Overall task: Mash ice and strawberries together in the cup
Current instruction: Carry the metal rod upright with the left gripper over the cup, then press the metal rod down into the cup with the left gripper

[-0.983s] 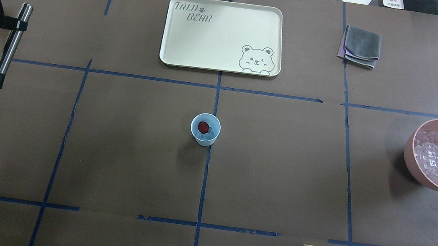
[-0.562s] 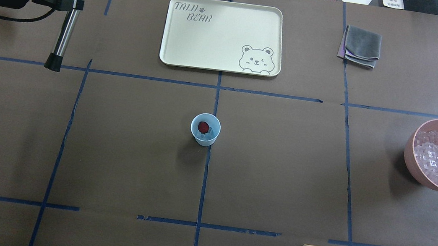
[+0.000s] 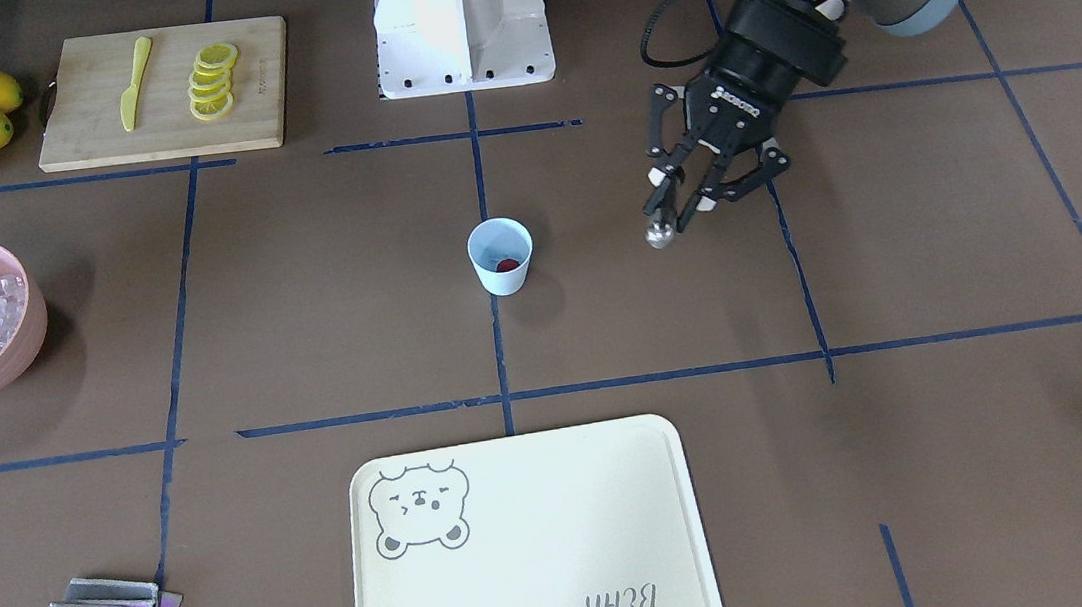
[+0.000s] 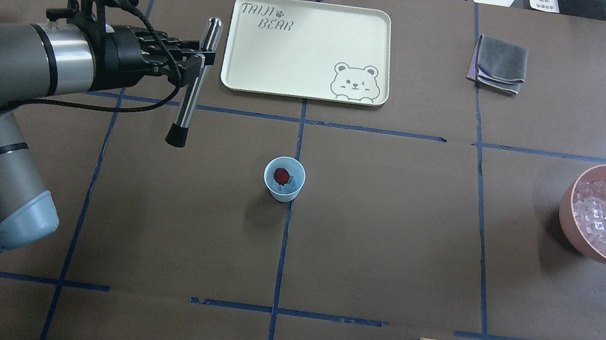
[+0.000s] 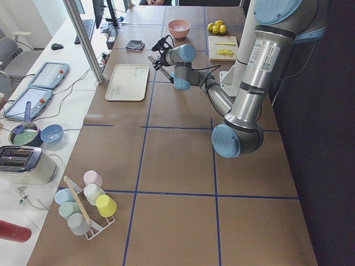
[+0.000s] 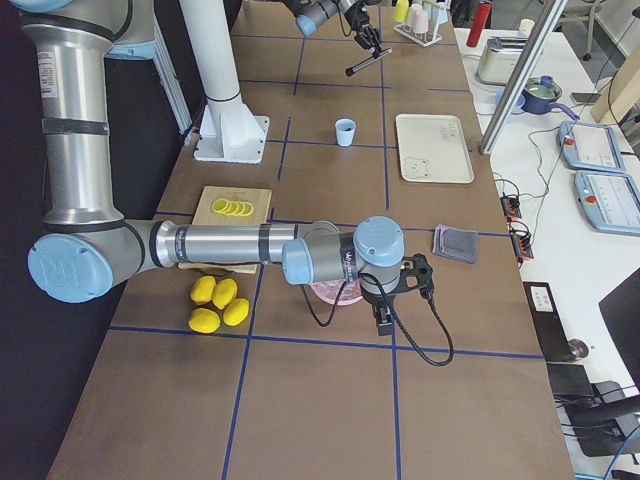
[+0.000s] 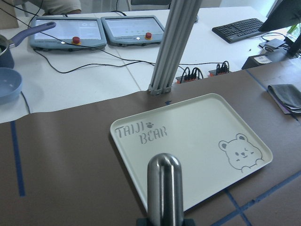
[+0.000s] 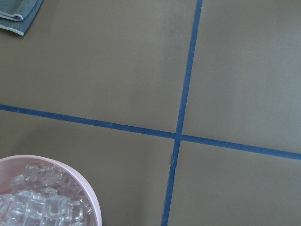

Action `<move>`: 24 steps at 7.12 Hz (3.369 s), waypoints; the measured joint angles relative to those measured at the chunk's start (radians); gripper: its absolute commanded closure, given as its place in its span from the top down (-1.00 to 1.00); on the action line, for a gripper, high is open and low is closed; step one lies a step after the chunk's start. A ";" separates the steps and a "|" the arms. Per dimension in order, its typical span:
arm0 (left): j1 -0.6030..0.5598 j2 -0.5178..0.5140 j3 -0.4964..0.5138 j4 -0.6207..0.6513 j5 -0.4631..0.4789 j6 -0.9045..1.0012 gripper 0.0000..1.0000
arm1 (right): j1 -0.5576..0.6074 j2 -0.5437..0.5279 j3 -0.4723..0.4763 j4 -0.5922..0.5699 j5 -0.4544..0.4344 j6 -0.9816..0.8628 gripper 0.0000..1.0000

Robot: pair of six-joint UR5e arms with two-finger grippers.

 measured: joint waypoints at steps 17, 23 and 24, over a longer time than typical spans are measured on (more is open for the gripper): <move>0.342 -0.221 0.408 -0.727 0.672 0.375 -1.00 | 0.000 -0.005 0.023 0.001 -0.011 -0.003 0.99; 0.375 -0.259 0.505 -0.851 0.677 0.376 -1.00 | 0.001 -0.006 0.024 0.002 -0.011 -0.003 0.99; 0.377 -0.260 0.513 -0.855 0.676 0.376 -1.00 | 0.001 -0.006 0.024 0.002 -0.011 -0.003 0.99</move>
